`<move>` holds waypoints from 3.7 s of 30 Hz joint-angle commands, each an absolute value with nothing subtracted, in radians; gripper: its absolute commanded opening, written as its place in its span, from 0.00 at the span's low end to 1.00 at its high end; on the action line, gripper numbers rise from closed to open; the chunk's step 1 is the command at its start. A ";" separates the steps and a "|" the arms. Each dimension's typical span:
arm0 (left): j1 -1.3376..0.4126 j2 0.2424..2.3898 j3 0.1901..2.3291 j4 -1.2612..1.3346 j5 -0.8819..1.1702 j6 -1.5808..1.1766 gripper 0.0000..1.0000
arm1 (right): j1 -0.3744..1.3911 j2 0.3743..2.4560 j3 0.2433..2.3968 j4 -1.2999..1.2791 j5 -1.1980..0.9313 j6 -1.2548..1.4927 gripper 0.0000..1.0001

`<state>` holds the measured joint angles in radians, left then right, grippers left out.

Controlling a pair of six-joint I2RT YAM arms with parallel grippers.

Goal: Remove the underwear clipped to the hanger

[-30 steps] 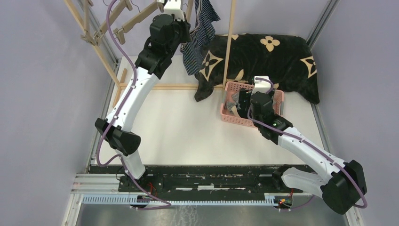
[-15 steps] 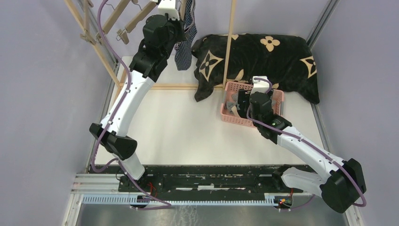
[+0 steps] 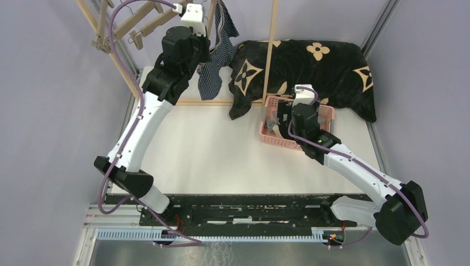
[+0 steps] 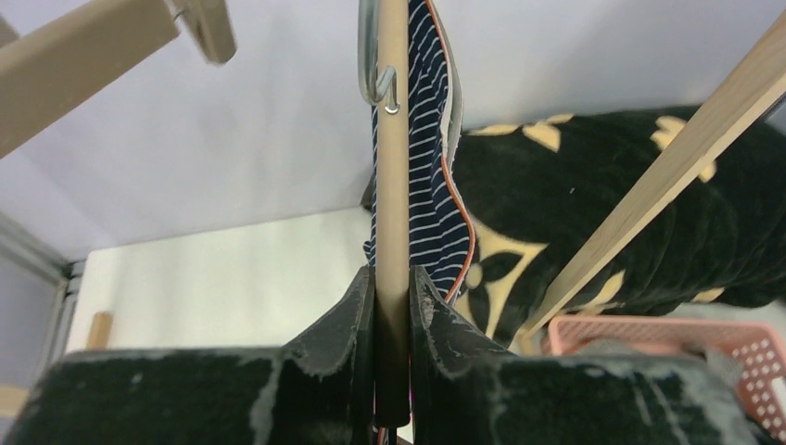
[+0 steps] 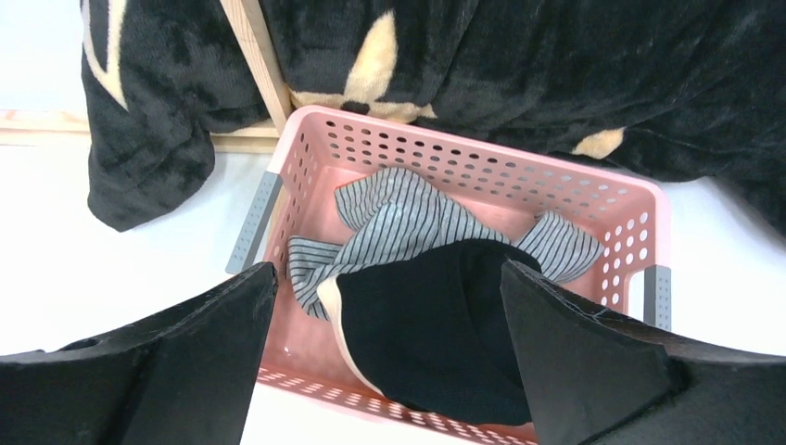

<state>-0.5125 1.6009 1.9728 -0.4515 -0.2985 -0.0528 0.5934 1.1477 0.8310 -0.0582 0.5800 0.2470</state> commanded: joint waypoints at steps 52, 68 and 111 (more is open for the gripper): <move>-0.514 0.908 1.211 -0.451 0.637 0.047 0.03 | 0.253 1.257 1.240 0.309 -1.043 0.486 0.94; -0.515 0.903 1.200 -0.417 0.599 0.012 0.03 | 0.255 1.303 1.218 0.469 -1.082 0.642 0.01; -0.514 0.941 0.916 0.284 0.603 -0.409 0.03 | 0.455 1.435 1.034 1.269 -0.768 1.034 0.62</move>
<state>-0.5129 0.9295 0.9218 0.1116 0.5632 -0.3138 0.4446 1.4387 0.9825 1.1969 -0.7792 1.0439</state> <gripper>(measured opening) 0.205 0.615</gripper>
